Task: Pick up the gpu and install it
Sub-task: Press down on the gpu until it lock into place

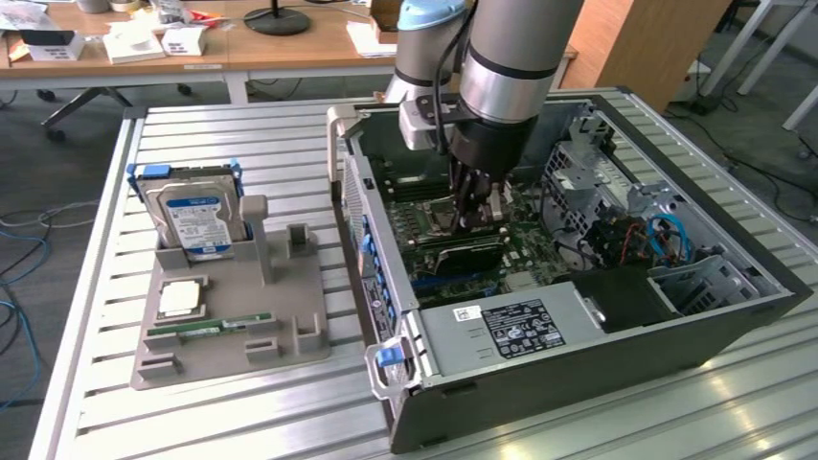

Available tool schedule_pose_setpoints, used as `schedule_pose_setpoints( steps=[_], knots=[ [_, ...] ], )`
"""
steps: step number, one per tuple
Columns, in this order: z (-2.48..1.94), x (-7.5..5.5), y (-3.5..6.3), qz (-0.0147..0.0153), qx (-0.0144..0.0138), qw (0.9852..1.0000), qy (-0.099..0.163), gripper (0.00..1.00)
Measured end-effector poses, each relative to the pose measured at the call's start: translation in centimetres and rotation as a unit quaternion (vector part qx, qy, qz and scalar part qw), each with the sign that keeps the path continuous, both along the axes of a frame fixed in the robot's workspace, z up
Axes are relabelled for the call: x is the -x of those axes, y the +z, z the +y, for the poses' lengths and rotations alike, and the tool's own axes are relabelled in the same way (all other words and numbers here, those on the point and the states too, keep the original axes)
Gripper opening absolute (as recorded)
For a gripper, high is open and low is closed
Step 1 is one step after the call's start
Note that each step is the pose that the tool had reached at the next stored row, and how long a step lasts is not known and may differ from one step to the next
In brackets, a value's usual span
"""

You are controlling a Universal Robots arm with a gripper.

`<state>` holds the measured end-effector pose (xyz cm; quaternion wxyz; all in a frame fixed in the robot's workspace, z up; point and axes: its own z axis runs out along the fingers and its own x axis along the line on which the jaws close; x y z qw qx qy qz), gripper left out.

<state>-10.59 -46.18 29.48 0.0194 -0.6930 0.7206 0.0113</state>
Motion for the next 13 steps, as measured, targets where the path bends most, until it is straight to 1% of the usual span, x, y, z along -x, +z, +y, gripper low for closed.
schedule_pose_setpoints(
  steps=[2,13],
  knots=[
    [0.01,0.00,-0.11,-0.0002,-0.0003,1.0000,0.000,0.11],
    [-0.02,0.00,-0.52,0.0000,-0.0001,1.0000,0.000,0.11]
  ],
)
